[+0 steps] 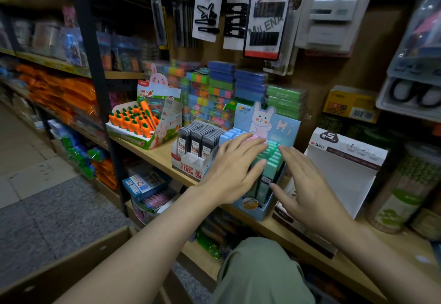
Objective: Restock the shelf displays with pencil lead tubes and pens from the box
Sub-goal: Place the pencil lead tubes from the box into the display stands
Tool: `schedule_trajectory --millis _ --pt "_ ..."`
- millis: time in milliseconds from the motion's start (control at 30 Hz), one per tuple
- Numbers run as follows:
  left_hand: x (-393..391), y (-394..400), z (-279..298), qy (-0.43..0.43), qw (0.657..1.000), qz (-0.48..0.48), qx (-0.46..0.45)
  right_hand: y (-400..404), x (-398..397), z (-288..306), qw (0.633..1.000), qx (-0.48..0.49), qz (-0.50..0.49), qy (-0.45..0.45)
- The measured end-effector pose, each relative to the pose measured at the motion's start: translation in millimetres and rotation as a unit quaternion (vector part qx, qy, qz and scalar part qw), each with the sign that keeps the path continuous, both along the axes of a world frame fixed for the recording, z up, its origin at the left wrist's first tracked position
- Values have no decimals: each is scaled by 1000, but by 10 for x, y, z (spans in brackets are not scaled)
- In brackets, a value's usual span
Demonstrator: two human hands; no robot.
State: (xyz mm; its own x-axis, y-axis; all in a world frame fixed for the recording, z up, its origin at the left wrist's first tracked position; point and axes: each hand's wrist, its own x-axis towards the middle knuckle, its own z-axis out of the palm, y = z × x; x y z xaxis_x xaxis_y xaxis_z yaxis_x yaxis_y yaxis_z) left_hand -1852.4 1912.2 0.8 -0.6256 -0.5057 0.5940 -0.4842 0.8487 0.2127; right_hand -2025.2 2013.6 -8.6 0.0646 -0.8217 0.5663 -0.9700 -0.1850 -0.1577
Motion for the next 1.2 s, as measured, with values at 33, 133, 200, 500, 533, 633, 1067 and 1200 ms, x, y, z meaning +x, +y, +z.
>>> schedule_trajectory --millis 33,133,200,500,533,633,1067,1200 --pt "-26 -18 35 -6 1000 2 3 -21 -18 15 1000 11 3 9" --pt "-91 -86 124 -36 999 10 17 -72 -55 22 998 45 4 38" --pt "-121 -117 158 -56 998 7 25 -79 -87 20 997 58 -1 49" --pt "-185 -163 184 -61 996 -8 59 -137 -141 147 996 60 -41 50" --pt "-205 -171 206 -71 995 -9 68 -158 -140 167 995 69 -50 59" --pt "-250 -203 262 -103 991 0 84 -219 -117 182 990 101 -71 72" --pt "-16 -46 113 -115 992 -14 49 -25 -64 52 995 74 -29 67" --pt "226 109 80 4 999 -27 46 64 84 165 999 28 2 -16"
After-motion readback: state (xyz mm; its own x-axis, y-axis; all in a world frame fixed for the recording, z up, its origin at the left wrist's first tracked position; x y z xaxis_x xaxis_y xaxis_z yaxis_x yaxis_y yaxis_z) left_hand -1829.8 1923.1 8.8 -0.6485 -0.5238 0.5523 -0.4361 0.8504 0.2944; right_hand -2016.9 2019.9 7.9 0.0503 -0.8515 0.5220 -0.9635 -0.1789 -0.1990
